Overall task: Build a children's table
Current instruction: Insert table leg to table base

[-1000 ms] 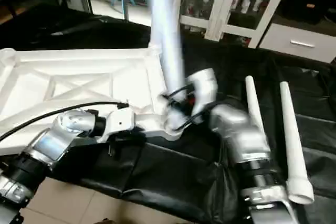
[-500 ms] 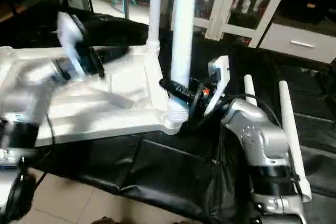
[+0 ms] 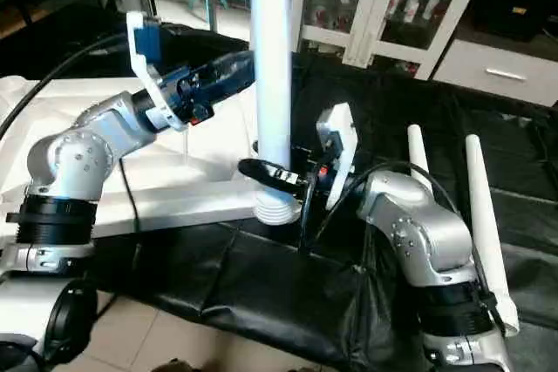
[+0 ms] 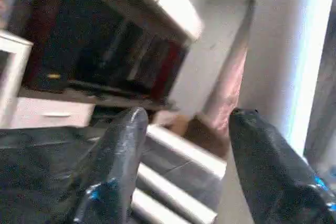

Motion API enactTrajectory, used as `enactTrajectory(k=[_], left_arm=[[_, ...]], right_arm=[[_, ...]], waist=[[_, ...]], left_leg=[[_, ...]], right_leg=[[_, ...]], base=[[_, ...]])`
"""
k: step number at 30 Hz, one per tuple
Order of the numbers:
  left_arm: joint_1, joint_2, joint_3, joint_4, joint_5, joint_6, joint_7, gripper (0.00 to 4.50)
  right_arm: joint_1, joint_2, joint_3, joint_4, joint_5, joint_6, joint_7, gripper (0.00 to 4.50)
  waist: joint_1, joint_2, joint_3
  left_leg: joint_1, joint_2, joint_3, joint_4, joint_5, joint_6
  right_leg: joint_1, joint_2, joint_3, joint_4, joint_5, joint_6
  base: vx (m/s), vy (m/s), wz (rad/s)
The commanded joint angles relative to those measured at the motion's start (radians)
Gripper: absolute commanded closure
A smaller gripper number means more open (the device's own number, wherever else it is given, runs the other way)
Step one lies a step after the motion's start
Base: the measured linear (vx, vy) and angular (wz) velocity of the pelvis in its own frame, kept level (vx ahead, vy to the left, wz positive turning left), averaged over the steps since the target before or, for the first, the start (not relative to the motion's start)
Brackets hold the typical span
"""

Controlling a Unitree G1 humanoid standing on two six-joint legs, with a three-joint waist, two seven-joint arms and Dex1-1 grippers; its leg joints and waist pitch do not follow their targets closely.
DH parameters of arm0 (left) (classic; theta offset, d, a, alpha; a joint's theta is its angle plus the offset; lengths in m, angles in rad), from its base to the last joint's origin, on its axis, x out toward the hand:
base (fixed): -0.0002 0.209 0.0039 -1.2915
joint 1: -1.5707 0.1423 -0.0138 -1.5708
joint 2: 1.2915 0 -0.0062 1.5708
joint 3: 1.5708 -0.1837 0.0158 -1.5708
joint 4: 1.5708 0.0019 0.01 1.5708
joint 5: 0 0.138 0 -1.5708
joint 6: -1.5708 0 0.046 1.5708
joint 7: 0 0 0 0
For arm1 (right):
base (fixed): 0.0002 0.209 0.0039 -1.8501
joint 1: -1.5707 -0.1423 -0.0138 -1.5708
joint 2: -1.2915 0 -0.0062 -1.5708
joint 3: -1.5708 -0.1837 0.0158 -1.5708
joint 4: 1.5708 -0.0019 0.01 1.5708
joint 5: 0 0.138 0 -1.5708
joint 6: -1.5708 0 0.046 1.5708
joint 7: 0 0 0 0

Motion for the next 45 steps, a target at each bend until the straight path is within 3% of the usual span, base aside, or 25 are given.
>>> enactTrajectory(k=[1,5,7,10,16,17,18,19,21,23,26,28,30,31,34,37,45], left_arm=[[-0.032,-0.012,0.001,-0.048,-0.054,0.028,-0.009,1.31],[-0.016,0.014,0.026,-0.045,-0.069,0.067,-0.024,0.99],[-0.003,0.027,0.024,-0.054,-0.075,0.086,-0.025,0.83],[0.002,0.031,0.032,-0.074,-0.108,0.121,-0.023,0.62],[0.003,0.031,-0.001,-0.089,-0.073,0.098,-0.024,0.06],[-0.001,0.030,-0.010,-0.086,-0.060,0.087,-0.025,0.06],[-0.008,0.025,-0.022,-0.071,-0.030,0.057,-0.016,0.02],[-0.009,0.025,-0.022,-0.071,-0.030,0.057,-0.016,0.01],[-0.025,0.018,-0.045,-0.047,0.004,0.018,-0.013,0.00],[-0.030,0.017,-0.049,-0.042,0.007,0.016,-0.017,0.00],[-0.024,0.027,-0.058,-0.051,0.003,0.021,-0.039,0.00],[-0.016,0.038,-0.067,-0.061,-0.009,0.047,-0.058,0.29],[-0.013,0.043,-0.071,-0.064,-0.011,0.054,-0.066,0.37],[-0.012,0.048,-0.077,-0.065,-0.007,0.057,-0.072,0.41],[-0.016,0.059,-0.093,-0.060,0.017,0.045,-0.077,0.81],[-0.016,0.067,-0.108,-0.054,0.039,0.033,-0.081,0.93],[-0.021,0.083,-0.137,-0.038,0.071,0.025,-0.086,1.65]], right_arm=[[-0.001,-0.005,0.012,0.006,-0.020,0.009,-0.024,2.65],[-0.037,0.015,-0.066,0.021,0.020,0.012,-0.062,2.65],[-0.043,0.012,-0.079,0.019,0.031,0.015,-0.066,2.65],[-0.042,0.006,-0.073,0.010,0.031,0.016,-0.062,2.65],[-0.006,-0.015,-0.001,-0.010,-0.012,0.019,-0.028,2.65],[0.002,-0.016,0.012,-0.019,-0.013,0.024,-0.024,2.65],[0.009,-0.017,0.025,-0.024,-0.020,0.026,-0.021,2.65],[0.009,-0.017,0.025,-0.024,-0.020,0.026,-0.021,2.65],[0.012,-0.016,0.055,-0.010,-0.054,0.019,-0.037,2.65],[0.010,-0.015,0.059,0.002,-0.064,0.011,-0.047,2.65],[0.009,-0.014,0.057,0.007,-0.071,0.007,-0.058,2.65],[0.008,-0.014,0.057,0.009,-0.074,0.006,-0.064,2.65],[0.008,-0.013,0.057,0.008,-0.077,0.006,-0.067,2.65],[0.006,-0.013,0.055,0.010,-0.082,0.005,-0.071,2.65],[0.003,-0.016,0.050,0.013,-0.081,0.005,-0.070,2.65],[0.000,-0.017,0.054,0.025,-0.091,-0.003,-0.064,2.65],[-0.012,-0.011,0.078,0.044,-0.109,-0.012,-0.059,2.65]], waist=[[0.004,0.007,-0.068],[0.004,0.015,-0.066],[0.003,0.017,-0.067],[0.005,0.018,-0.069],[0.008,0.019,-0.068],[0.009,0.019,-0.069],[0.009,0.025,-0.068],[0.009,0.022,-0.068],[0.008,0.034,-0.067],[0.008,0.028,-0.068],[0.009,0.034,-0.070],[0.009,0.043,-0.071],[0.006,0.040,-0.070],[0.006,0.033,-0.070],[0.009,0.036,-0.070],[0.009,0.032,-0.070],[0.008,0.040,-0.072]], left_leg=[[0.010,0.090,-0.043,-0.072,-0.067,0.033],[0.014,0.092,-0.046,-0.076,-0.097,0.018],[0.017,0.092,-0.045,-0.076,-0.096,0.010],[0.015,0.089,-0.044,-0.073,-0.075,0.013],[0.015,0.091,-0.046,-0.073,-0.076,0.015],[0.014,0.090,-0.046,-0.073,-0.080,0.015],[0.013,0.090,-0.047,-0.073,-0.082,0.014],[0.013,0.091,-0.047,-0.074,-0.085,0.016],[0.014,0.090,-0.048,-0.073,-0.089,0.010],[0.013,0.089,-0.048,-0.072,-0.091,0.008],[0.012,0.090,-0.048,-0.070,-0.068,0.014],[0.012,0.088,-0.048,-0.068,-0.057,0.022],[0.012,0.088,-0.047,-0.069,-0.063,0.024],[0.011,0.088,-0.047,-0.069,-0.069,0.026],[0.011,0.090,-0.047,-0.068,-0.068,0.026],[0.011,0.090,-0.047,-0.068,-0.064,0.028],[0.012,0.088,-0.047,-0.066,-0.054,0.026]], right_leg=[[0.062,-0.085,0.057,-0.050,-0.050,-0.295],[0.061,-0.084,0.056,-0.056,-0.111,-0.274],[0.059,-0.080,0.056,-0.054,-0.103,-0.272],[0.062,-0.080,0.056,-0.049,-0.057,-0.278],[0.065,-0.082,0.056,-0.051,-0.065,-0.271],[0.066,-0.082,0.057,-0.052,-0.065,-0.271],[0.066,-0.082,0.056,-0.051,-0.066,-0.271],[0.066,-0.081,0.056,-0.054,-0.069,-0.268],[0.065,-0.081,0.056,-0.055,-0.078,-0.261],[0.069,-0.082,0.057,-0.055,-0.084,-0.261],[0.068,-0.083,0.057,-0.050,-0.063,-0.268],[0.068,-0.081,0.055,-0.046,-0.040,-0.278],[0.067,-0.079,0.055,-0.047,-0.045,-0.280],[0.069,-0.081,0.055,-0.049,-0.057,-0.281],[0.067,-0.083,0.056,-0.049,-0.076,-0.276],[0.067,-0.083,0.056,-0.049,-0.078,-0.272],[0.067,-0.082,0.055,-0.046,-0.057,-0.275]], base=[[0.000,0.000,0.00],[0.000,0.000,0.00],[0.000,0.000,0.00],[0.000,0.000,0.00],[0.000,0.000,0.00],[0.000,0.000,0.00],[0.000,0.000,0.00],[0.000,0.000,0.00],[0.000,0.000,0.00],[0.000,0.000,0.00],[0.000,0.000,0.00],[0.000,0.000,0.00],[0.000,0.000,0.00],[0.000,0.000,0.00],[0.000,0.000,0.00],[0.000,0.000,0.00],[0.000,0.000,0.00]])
